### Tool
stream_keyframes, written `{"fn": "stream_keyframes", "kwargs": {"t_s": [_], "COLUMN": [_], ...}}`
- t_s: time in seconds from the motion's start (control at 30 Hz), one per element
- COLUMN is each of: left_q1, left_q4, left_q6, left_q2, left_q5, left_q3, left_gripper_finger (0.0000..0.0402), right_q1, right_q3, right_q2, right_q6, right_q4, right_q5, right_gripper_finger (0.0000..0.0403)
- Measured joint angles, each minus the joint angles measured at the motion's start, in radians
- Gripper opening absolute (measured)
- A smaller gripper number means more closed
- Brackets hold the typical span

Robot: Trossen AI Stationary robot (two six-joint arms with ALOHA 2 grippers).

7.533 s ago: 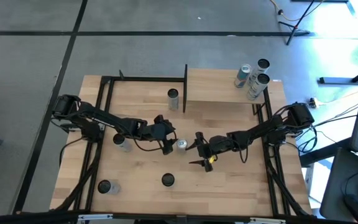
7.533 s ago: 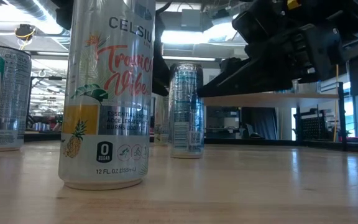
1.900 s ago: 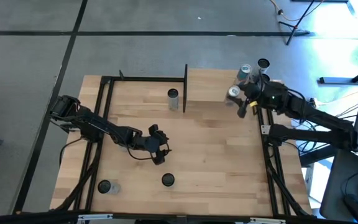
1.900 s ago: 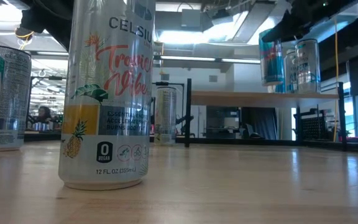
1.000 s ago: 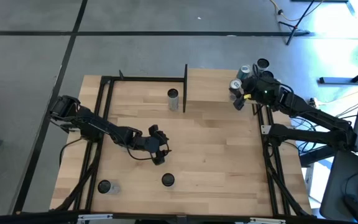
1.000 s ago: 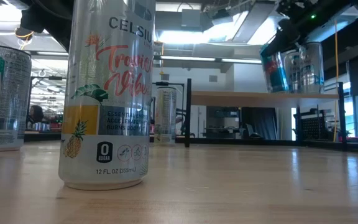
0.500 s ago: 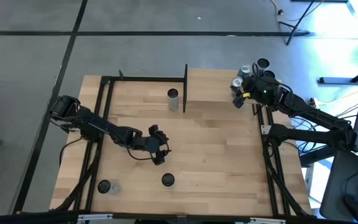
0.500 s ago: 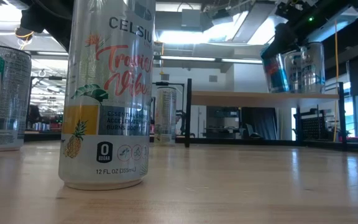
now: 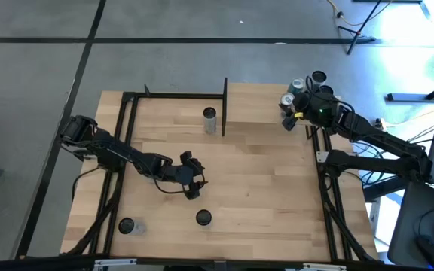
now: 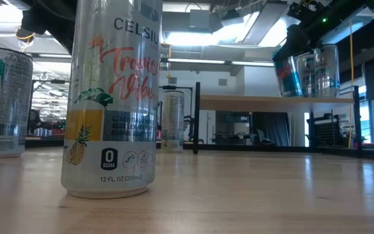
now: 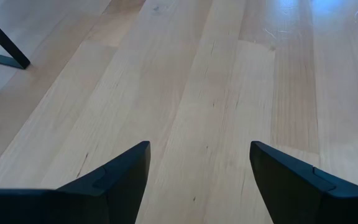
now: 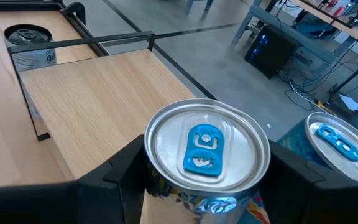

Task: Place canned beverage on shelf
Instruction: Put the blue soda can on the shelf aligned with the other blue soda can

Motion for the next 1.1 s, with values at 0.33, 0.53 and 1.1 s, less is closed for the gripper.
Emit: {"fn": "stream_keyframes", "kwargs": {"t_s": [0.33, 0.53, 1.1], "left_q1": [0.000, 0.000, 0.000], "left_q4": [0.000, 0.000, 0.000], "left_q6": [0.000, 0.000, -0.002], "left_q2": [0.000, 0.000, 0.000], "left_q5": [0.000, 0.000, 0.000], "left_q3": [0.000, 0.000, 0.000], "left_gripper_finger": [0.0270, 0.0270, 0.0270], "right_q1": [0.000, 0.000, 0.000], "right_q3": [0.000, -0.001, 0.032], "right_q2": [0.000, 0.000, 0.001], "right_q6": [0.003, 0.002, -0.004], "right_q4": [0.003, 0.006, -0.001], "right_q5": [0.003, -0.002, 0.110], "right_gripper_finger": [0.0229, 0.0235, 0.0321]}}
